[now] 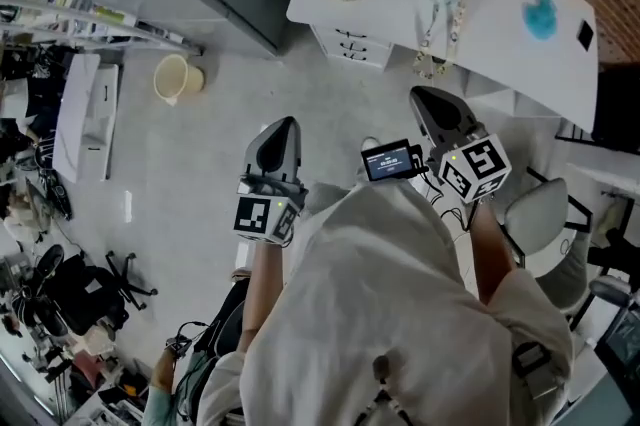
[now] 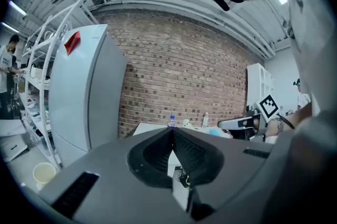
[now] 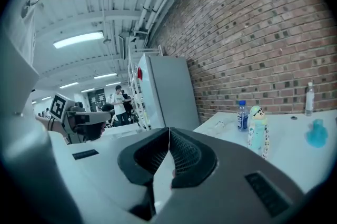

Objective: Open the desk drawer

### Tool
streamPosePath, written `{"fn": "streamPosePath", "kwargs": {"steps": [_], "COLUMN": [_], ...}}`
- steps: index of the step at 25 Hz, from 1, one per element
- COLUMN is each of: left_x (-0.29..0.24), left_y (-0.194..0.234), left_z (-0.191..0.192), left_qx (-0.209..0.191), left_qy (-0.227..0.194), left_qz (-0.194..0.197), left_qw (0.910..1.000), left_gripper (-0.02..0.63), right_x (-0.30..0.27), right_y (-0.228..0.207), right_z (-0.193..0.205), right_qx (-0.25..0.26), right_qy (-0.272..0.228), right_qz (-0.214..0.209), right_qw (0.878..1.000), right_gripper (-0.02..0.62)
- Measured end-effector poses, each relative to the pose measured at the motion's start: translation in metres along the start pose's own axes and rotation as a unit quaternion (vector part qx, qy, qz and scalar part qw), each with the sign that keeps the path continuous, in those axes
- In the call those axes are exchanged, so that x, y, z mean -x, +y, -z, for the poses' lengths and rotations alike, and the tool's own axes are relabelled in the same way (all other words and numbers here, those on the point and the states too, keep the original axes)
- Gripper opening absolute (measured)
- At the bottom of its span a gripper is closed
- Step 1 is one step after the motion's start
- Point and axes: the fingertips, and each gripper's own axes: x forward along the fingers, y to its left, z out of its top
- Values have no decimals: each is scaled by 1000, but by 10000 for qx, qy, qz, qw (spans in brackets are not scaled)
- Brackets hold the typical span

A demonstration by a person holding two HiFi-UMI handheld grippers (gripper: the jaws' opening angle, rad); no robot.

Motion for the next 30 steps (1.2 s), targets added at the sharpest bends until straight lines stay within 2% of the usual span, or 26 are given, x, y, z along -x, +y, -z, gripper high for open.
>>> {"fn": "streamPosePath", "kwargs": {"steps": [6,11,16,21,25,30], "left_x": [-35,-61,-74,-92,-102,-112], "left_y": [24,55,78,107,119,119], "left_z": [0,7,15,27,36,59], "left_qx": [96,155,-28,-74,-255,-488], "left_qy": [166,292,510,738,831,1058], "left_qz": [459,1096,1933,2560,2831,2922], "left_qw": [9988,9934,9798,9638,9552,9492], "left_gripper": [6,6,6,6,6,6], "right_x": [-30,-50,-61,-68,-70,-74], "right_y": [3,2,12,32,30,16], "right_z": [-5,-1,-2,7,17,37], "right_qx": [77,18,-267,-256,-174,42], "right_qy": [126,220,136,387,517,707], "right_qz": [86,659,1384,1913,2110,2013], "right_qw": [9999,9976,9899,9804,9760,9770], "right_gripper": [26,26,26,26,26,26]}}
